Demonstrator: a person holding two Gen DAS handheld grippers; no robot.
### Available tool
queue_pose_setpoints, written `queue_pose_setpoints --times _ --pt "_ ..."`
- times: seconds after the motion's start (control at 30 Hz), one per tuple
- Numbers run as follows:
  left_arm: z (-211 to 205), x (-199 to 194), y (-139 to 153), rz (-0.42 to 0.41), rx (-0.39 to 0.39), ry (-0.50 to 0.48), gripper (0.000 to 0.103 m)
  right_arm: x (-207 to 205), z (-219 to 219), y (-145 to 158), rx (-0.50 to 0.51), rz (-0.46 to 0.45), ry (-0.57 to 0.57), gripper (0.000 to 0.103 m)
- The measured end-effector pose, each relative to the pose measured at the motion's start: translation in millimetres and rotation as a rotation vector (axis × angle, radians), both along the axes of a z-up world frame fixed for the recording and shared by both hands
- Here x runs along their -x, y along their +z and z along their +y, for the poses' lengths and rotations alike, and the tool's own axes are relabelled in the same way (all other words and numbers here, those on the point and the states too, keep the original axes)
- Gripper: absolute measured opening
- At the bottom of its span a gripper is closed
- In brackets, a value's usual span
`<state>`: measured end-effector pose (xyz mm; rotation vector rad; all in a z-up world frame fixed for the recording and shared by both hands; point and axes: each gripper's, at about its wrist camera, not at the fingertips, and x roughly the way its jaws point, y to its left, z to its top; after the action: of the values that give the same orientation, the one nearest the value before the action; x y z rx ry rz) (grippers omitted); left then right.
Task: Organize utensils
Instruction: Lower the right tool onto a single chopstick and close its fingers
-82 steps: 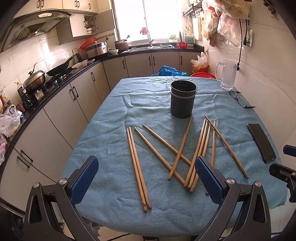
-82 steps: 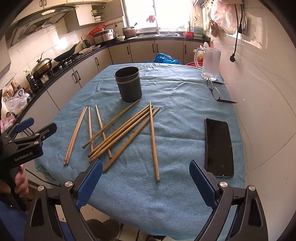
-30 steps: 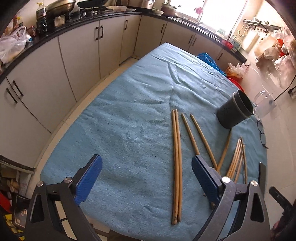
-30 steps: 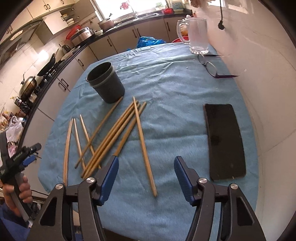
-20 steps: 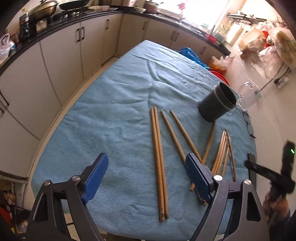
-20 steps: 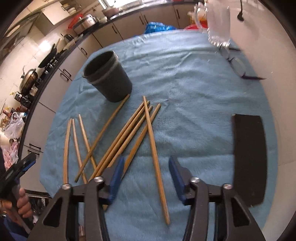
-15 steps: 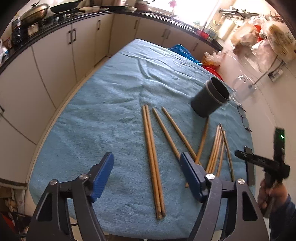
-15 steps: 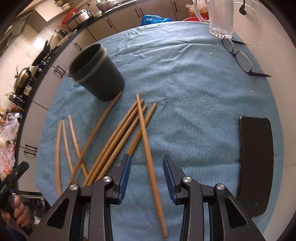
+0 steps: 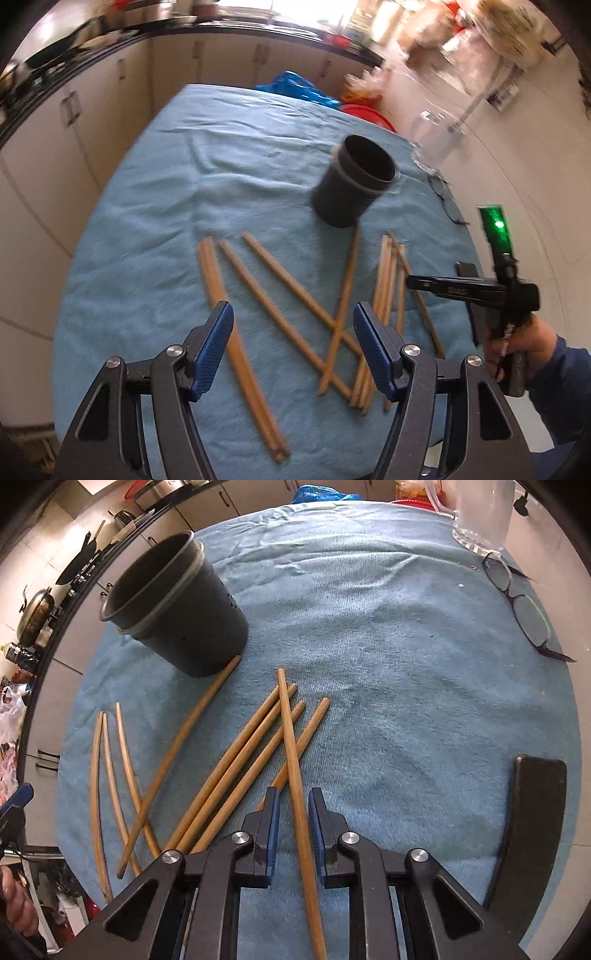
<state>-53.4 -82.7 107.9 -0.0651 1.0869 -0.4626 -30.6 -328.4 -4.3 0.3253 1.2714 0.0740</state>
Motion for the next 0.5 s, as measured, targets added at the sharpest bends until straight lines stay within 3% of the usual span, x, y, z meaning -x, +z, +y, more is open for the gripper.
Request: queue_pose_setpoints --times 0.17,0.5 --pt "-39.9 -16.6 -14.2 0.027 -0.057 -0.091 0.067 4.2 -7.2 -4.1 -0.026 0.006 -0.021 0.008" --pt "-105.1 -45.1 -58.4 0.044 -0.182 -0.181 0.066 46.6 -34.1 -3.2 -0.099 0.015 -0.126 0.008"
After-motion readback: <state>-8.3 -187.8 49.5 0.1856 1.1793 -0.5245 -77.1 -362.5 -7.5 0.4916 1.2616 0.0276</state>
